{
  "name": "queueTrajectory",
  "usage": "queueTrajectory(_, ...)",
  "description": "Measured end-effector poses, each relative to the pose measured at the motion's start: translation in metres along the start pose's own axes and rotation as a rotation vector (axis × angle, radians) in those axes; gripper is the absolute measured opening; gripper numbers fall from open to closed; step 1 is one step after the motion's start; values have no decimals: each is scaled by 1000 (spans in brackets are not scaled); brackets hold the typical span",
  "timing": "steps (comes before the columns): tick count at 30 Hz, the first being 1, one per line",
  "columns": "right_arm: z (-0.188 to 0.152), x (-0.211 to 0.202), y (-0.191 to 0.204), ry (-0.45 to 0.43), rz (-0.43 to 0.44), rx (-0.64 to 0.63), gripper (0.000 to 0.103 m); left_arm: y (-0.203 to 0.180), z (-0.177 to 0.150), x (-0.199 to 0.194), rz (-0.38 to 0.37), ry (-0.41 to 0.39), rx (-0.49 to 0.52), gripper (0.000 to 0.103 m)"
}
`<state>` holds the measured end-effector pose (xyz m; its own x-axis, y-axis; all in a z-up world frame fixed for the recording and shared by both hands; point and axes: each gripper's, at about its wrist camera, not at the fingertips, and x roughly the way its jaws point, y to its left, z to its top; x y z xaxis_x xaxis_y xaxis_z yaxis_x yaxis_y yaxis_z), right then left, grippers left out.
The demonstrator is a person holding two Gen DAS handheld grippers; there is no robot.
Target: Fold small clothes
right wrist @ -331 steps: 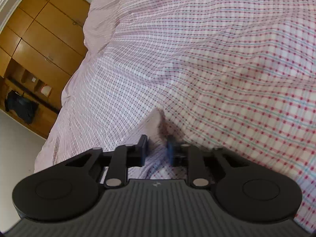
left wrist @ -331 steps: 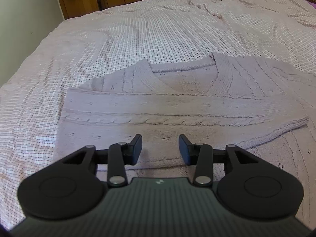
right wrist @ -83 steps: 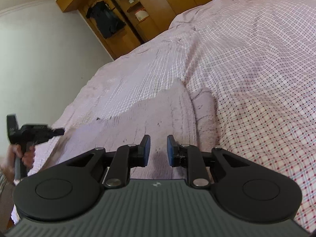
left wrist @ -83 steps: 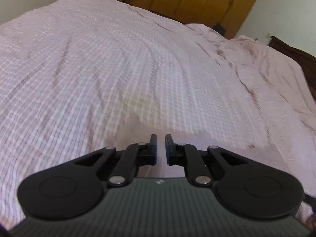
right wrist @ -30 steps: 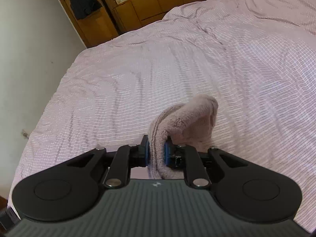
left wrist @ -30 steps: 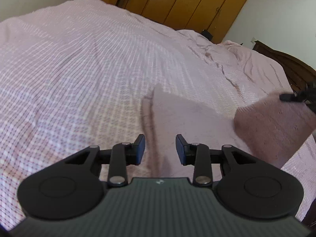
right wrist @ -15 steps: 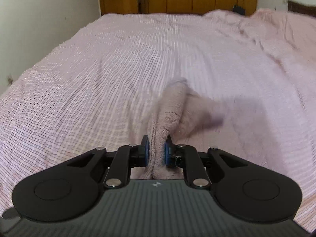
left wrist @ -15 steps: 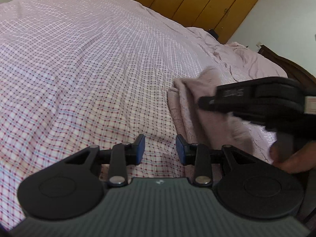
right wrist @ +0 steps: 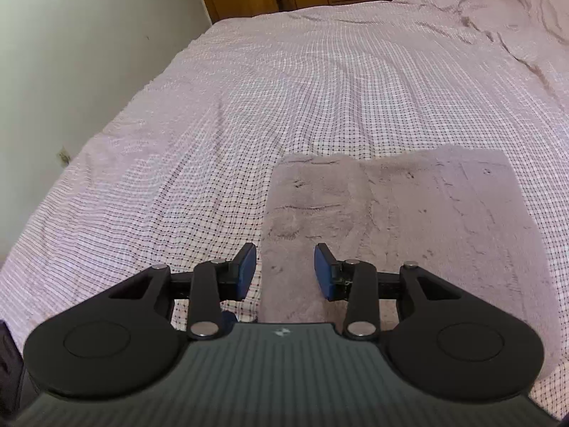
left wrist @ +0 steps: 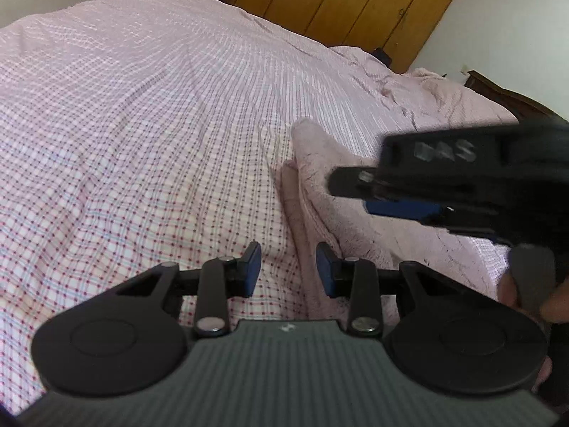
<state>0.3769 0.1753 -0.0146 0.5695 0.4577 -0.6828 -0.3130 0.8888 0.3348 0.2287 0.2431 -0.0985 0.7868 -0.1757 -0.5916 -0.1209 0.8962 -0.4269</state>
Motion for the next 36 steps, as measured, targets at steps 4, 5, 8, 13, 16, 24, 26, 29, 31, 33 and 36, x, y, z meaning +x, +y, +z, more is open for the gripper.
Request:
queueTrajectory(4, -14, -43, -42, -41, 28, -28, 44, -4, 3, -14, 3, -5, -22, 39)
queueTrajectory(5, -21, -58, -57, -62, 17, -49, 44, -5, 2, -19, 3, -11, -29, 49)
queueTrajectory(8, -49, -97, -103, -131, -33, -113, 44, -5, -5, -29, -22, -26, -72, 73)
queueTrajectory(13, -78, -102, -176, -40, -49, 96, 44, -18, -10, -26, 1, -52, -97, 74)
queueTrajectory(16, -77, -100, -194, -55, 42, 240, 50, -28, -10, -11, 19, -13, -79, 74)
queueTrajectory(24, -81, -67, -251, 14, 260, 536, 72, -39, -21, 4, 24, 86, -8, 25)
queueTrajectory(26, -87, -63, -263, 21, 307, 583, 76, -34, -17, 0, 6, 90, -44, 32)
queueTrajectory(29, -96, -56, -272, 30, 359, 616, 80, -17, -17, -8, -30, 165, -124, 59)
queueTrajectory(31, -97, -53, -278, 45, 395, 631, 82, -6, -18, -8, -79, 215, -200, 80)
queueTrajectory(33, -98, -50, -284, 63, 422, 632, 83, 3, -18, -1, -118, 243, -251, 81)
queueTrajectory(36, -100, -43, -285, 92, 452, 600, 83, 7, -21, 15, -138, 264, -269, 84)
